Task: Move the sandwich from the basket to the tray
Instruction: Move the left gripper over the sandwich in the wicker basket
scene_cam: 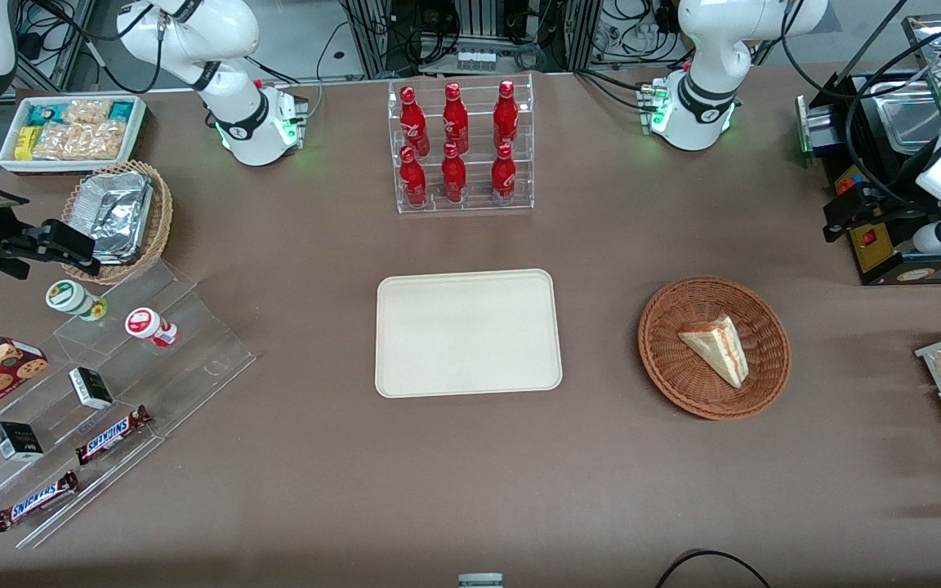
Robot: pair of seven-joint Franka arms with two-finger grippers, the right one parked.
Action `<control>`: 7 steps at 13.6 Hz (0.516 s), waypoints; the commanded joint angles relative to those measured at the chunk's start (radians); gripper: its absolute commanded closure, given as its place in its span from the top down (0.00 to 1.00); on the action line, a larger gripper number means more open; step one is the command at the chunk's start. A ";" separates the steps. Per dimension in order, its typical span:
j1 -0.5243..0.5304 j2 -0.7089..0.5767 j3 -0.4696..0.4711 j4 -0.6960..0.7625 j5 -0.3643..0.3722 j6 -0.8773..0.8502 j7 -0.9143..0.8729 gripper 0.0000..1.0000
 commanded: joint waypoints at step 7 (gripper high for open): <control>0.018 0.052 -0.022 -0.052 0.022 0.041 0.011 1.00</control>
